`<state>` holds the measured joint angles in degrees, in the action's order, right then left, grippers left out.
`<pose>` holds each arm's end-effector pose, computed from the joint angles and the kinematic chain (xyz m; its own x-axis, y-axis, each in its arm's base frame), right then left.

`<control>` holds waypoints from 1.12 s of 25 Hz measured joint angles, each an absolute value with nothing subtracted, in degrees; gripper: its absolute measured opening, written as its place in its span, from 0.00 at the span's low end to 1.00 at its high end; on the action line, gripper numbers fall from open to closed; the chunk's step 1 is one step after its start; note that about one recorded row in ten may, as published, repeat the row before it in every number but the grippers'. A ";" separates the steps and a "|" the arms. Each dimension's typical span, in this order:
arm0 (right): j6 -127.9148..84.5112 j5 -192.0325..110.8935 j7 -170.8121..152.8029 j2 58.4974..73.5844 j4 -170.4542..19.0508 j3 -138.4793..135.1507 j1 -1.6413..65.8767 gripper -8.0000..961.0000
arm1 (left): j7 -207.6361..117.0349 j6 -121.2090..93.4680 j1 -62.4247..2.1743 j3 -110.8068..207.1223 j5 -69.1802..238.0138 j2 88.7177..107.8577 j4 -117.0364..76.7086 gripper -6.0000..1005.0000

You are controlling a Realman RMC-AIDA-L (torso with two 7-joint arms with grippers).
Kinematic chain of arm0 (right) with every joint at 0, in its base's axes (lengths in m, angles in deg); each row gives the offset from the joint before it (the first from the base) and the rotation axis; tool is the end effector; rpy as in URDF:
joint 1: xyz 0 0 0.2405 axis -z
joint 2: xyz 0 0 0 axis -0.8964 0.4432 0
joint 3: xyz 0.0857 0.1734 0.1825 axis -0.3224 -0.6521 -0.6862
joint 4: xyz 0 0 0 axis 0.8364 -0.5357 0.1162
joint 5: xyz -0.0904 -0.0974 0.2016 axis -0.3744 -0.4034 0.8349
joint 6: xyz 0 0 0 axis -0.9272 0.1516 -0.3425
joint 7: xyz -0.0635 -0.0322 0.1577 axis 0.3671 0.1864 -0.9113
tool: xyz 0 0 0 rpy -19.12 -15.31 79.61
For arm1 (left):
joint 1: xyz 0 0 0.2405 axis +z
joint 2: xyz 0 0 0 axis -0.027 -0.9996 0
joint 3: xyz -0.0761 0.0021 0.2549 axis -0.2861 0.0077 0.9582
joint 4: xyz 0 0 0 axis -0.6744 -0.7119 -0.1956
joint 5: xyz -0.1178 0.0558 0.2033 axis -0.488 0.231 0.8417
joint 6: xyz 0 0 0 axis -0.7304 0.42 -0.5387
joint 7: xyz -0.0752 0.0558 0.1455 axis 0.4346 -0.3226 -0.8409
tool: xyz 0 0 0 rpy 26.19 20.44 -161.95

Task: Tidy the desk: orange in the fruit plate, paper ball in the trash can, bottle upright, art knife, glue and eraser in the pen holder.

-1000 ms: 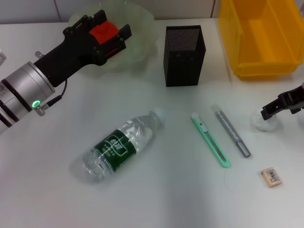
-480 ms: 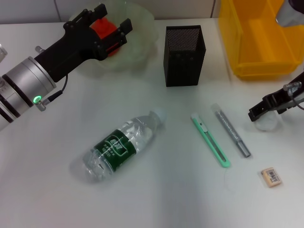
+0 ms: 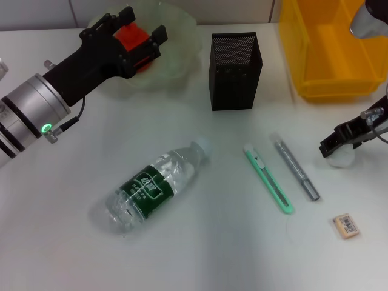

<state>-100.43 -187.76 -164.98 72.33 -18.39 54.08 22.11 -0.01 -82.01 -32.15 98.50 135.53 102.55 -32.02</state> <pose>0.2540 0.4230 -0.0057 0.3788 -0.9235 0.0610 -0.7523 -0.3457 -0.5608 -0.2519 0.4088 -0.0528 0.6066 0.0084 0.7950 0.5508 -0.7255 -0.4126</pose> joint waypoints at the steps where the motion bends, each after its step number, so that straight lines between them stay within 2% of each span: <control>1: -100.42 -187.76 -164.92 72.33 -18.65 54.09 22.03 0.84 | -0.01 -82.01 -32.11 98.50 135.52 102.55 -32.02 0.80; 6: -100.50 -187.64 -164.56 72.33 -17.86 53.86 22.05 0.64 | -0.01 -82.01 -31.85 98.50 134.86 102.55 -32.02 0.80; 11: -102.74 -182.07 -162.63 72.36 -7.75 53.27 25.19 0.45 | -0.01 -82.12 -31.71 98.50 134.64 102.53 -32.02 0.80; 17: -99.85 -173.86 -161.30 72.53 8.83 49.41 30.50 0.46 | -0.01 -82.41 -31.50 98.52 134.23 102.47 -32.02 0.80; 22: -88.76 -173.81 -161.38 72.74 12.83 49.09 32.61 0.48 | -0.01 -82.49 -31.50 98.54 134.20 102.52 -32.02 0.80; 25: -83.13 -174.16 -160.86 72.24 9.03 48.92 31.14 0.50 | -0.01 -82.55 -31.50 98.51 134.20 102.53 -32.02 0.80; 28: -78.70 -174.29 -159.73 71.04 2.71 48.74 28.53 0.52 | 0.06 -82.58 -31.51 98.49 134.20 102.54 -32.02 0.80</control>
